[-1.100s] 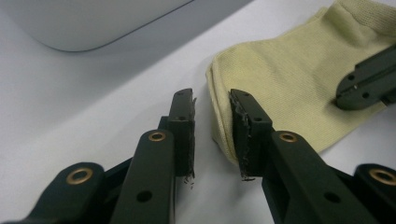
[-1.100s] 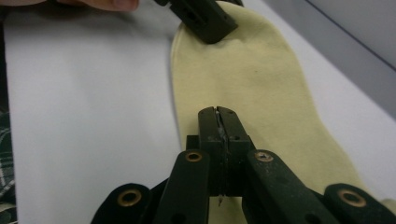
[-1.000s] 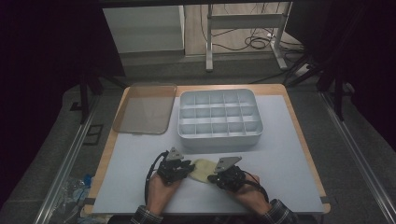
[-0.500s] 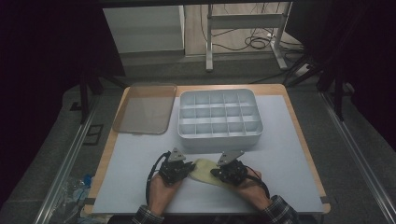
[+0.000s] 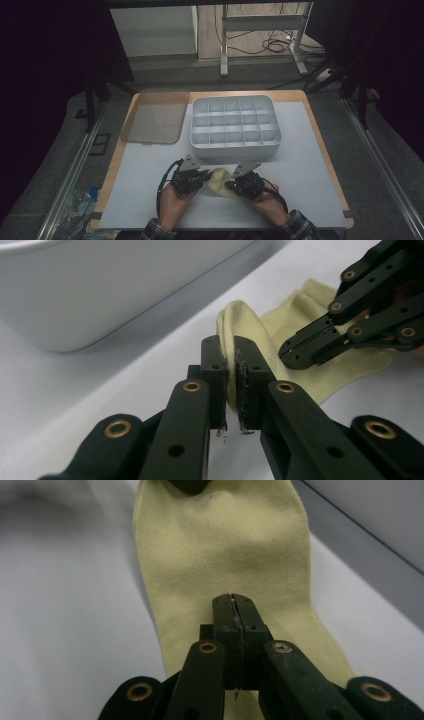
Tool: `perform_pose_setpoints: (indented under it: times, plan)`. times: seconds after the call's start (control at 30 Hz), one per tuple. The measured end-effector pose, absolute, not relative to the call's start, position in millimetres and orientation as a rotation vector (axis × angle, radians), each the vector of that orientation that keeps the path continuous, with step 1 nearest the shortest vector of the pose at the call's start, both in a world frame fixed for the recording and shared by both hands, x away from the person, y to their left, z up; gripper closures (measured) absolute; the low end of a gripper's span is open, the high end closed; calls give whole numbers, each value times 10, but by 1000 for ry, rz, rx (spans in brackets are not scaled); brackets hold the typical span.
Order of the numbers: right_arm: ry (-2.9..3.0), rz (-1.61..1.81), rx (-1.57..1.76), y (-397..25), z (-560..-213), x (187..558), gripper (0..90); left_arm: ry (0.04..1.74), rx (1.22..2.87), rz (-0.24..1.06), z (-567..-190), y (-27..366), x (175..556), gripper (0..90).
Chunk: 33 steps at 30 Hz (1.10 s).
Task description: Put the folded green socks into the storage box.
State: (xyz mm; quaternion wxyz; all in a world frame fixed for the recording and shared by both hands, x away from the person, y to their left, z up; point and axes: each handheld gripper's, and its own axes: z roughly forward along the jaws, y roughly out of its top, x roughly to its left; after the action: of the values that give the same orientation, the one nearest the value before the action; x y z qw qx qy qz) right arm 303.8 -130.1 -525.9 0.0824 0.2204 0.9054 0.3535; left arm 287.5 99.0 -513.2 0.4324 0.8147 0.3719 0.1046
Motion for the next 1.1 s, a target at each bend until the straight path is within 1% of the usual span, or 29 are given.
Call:
perform_pose_setpoints:
  times: [0.23, 0.3, 0.37, 0.5, 0.53, 0.57, 0.7, 0.77, 0.87, 0.9, 1.1]
  plan:
    - [2690, 1065, 664, -1341, -5238, 3043, 891, 964, 2023, 259, -5087, 937, 2896, 848]
    - [2670, 1066, 679, -1392, -5209, 3057, 888, 963, 2021, 253, -5065, 926, 2895, 845]
    - [2638, 1075, 705, -1512, -5142, 3086, 881, 953, 2024, 243, -5028, 909, 2891, 819]
    - [2615, 1074, 725, -1615, -5089, 3096, 870, 944, 2036, 239, -5004, 890, 2896, 837]
    - [2605, 1074, 730, -1659, -5069, 3097, 863, 947, 2040, 236, -4999, 882, 2897, 841]
    - [2593, 1070, 739, -1723, -5043, 3094, 838, 942, 2045, 235, -4993, 872, 2900, 847]
    - [2574, 1059, 751, -1804, -5020, 3086, 822, 934, 2047, 241, -4974, 855, 2895, 855]
    - [2559, 1060, 774, -1883, -5000, 3075, 788, 931, 2051, 246, -4953, 836, 2889, 857]
    - [2554, 1054, 776, -1914, -4996, 3069, 774, 925, 2054, 252, -4941, 824, 2889, 857]
    - [2551, 1041, 787, -1941, -5015, 3072, 754, 922, 2054, 250, -4933, 811, 2886, 857]
    - [2542, 1009, 815, -1982, -5083, 3099, 739, 912, 2060, 256, -4916, 774, 2873, 857]
